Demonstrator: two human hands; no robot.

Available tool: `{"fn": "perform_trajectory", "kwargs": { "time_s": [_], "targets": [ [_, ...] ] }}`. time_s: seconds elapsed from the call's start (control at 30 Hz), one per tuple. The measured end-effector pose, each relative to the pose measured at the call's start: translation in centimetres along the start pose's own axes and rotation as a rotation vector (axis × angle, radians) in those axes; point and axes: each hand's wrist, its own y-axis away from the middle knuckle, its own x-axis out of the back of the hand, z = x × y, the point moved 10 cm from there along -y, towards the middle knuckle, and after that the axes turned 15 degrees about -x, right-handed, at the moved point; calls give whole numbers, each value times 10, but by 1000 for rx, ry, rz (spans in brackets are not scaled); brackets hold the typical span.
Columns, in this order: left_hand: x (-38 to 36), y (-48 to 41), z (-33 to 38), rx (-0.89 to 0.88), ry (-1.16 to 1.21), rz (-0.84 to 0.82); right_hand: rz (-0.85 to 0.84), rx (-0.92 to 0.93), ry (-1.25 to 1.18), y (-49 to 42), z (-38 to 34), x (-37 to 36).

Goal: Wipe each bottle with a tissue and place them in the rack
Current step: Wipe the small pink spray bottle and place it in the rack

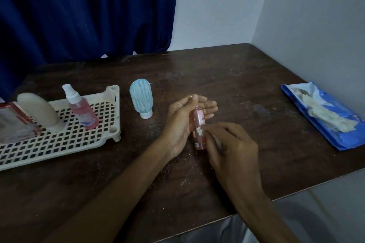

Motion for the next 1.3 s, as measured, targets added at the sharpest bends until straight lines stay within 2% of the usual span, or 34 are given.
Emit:
{"fn": "perform_trajectory", "kwargs": {
  "time_s": [0.23, 0.43, 0.63, 0.83, 1.0, 1.17, 1.3],
  "targets": [
    [7, -2, 6, -44, -160, 16, 6, 58, 43, 7, -6, -7],
    [9, -3, 4, -20, -105, 49, -75, 48, 59, 11, -2, -10],
    [12, -2, 4, -23, -89, 75, -45, 23, 34, 0, -4, -5],
    [13, -2, 1, -7, -76, 89, -103, 44, 49, 18, -3, -10],
    [16, -3, 2, -18, -83, 81, -53, -29, 8, 7, 7, -2],
    [12, 0, -2, -16, -66, 70, -107, 14, 26, 12, -5, -11],
    [9, -4, 0, -9, -48, 27, -115, -34, 7, 14, 8, -4]
  ]
}}
